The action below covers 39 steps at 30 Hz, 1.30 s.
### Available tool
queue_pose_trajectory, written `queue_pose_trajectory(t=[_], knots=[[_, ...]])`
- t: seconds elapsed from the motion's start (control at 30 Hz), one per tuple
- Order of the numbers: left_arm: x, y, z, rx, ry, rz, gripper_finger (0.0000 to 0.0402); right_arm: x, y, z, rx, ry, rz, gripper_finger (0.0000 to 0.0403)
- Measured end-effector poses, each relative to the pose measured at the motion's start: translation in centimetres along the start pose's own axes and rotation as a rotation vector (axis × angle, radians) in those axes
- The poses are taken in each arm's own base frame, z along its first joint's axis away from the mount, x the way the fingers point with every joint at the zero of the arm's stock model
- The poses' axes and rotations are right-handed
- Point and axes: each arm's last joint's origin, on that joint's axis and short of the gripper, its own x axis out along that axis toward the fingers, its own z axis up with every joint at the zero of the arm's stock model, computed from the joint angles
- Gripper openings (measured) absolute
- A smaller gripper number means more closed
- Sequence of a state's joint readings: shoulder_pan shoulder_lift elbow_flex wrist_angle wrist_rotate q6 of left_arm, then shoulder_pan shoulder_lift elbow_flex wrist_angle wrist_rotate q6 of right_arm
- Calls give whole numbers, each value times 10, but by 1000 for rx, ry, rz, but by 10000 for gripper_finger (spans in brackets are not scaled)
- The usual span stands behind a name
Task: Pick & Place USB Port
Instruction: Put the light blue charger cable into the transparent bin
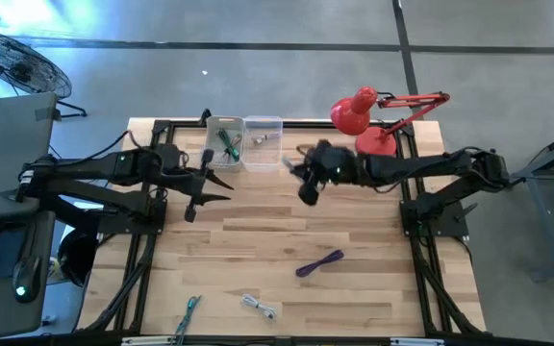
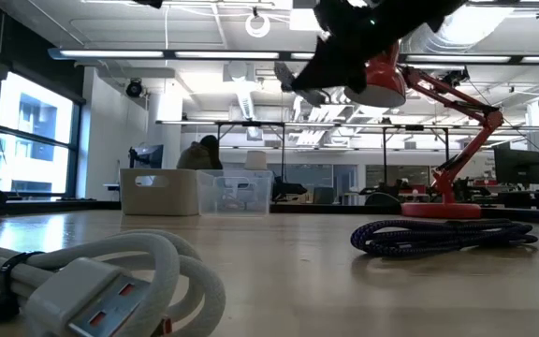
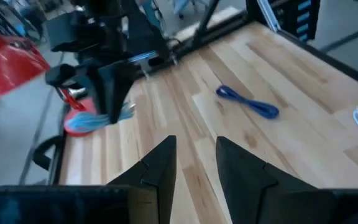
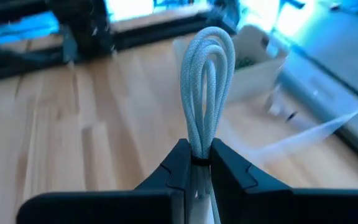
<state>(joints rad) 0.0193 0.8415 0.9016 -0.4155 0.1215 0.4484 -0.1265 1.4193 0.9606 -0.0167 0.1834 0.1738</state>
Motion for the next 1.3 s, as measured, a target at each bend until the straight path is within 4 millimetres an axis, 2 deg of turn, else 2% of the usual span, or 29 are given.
queue_pose_trajectory(t=[0.13, 0.23, 0.33, 0.6, 0.77, 0.87, 0.97, 1.13, 1.3], knots=[[-16, -1, 2, 5, -39, 18, 111, 5, -19, 23, -3, -49, -25, 31], [-31, -2, 4, 10, -74, 36, 111, 25, -33, 34, 19, -64, 21, 31], [-47, -4, 6, 32, -121, 60, 111, 54, -43, 39, 30, -31, 65, 31], [-82, -11, -3, 59, -123, 105, 111, 123, -43, 56, -47, 7, 66, 31], [-95, -17, -11, 55, -83, 103, 111, 152, -45, 59, -21, 102, 11, 31], [-99, -19, -16, 52, -56, 88, 111, 159, -49, 57, -7, 173, -73, 31], [-102, -21, -19, 49, -37, 80, 111, 159, -56, 58, 7, 199, -153, 31], [-102, -22, -20, 50, -32, 77, 111, 158, -63, 58, 37, 204, -178, 31], [-102, -23, -23, 47, 6, 73, 111, 158, -63, 58, 38, 208, -177, 92]])
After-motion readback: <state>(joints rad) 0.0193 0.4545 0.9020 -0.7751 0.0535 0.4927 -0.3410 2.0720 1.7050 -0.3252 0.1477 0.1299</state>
